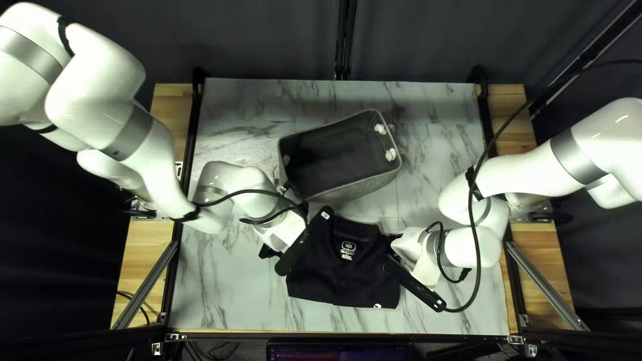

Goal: Pick up a folded sweatshirt and place it into a fabric basket

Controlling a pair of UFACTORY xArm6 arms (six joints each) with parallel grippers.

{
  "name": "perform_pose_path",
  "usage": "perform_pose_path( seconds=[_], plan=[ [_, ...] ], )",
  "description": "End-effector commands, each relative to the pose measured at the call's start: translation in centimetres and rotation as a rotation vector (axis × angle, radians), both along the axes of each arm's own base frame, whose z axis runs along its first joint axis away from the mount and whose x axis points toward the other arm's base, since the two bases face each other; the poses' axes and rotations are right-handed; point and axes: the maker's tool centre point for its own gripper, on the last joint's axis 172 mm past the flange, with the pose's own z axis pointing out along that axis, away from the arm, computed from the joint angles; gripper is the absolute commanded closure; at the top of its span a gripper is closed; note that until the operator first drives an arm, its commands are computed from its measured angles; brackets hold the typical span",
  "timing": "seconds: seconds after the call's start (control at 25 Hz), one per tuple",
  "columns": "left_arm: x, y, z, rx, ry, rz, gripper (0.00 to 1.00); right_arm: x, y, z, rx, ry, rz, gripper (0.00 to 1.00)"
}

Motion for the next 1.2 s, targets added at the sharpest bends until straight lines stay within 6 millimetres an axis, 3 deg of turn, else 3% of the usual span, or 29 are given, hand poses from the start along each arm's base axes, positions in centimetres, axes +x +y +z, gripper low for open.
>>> perform_pose_path(
  seconds=[0.04, 0.68, 1.2],
  plan=[
    [0.8, 0.9, -1.4, 0.029, 0.032, 0.075, 0.00, 0.2, 0.0, -0.1, 0.001, 0.002, 0.002, 0.98],
    [0.2, 1.5, -3.1, 0.043, 0.114, 0.125, 0.00, 0.6, 0.0, 0.0, 0.000, 0.006, 0.006, 0.98],
    [0.8, 0.8, -4.7, 0.046, 0.159, 0.138, 0.00, 0.5, -0.1, 0.4, -0.005, 0.001, 0.007, 0.97]
  ],
)
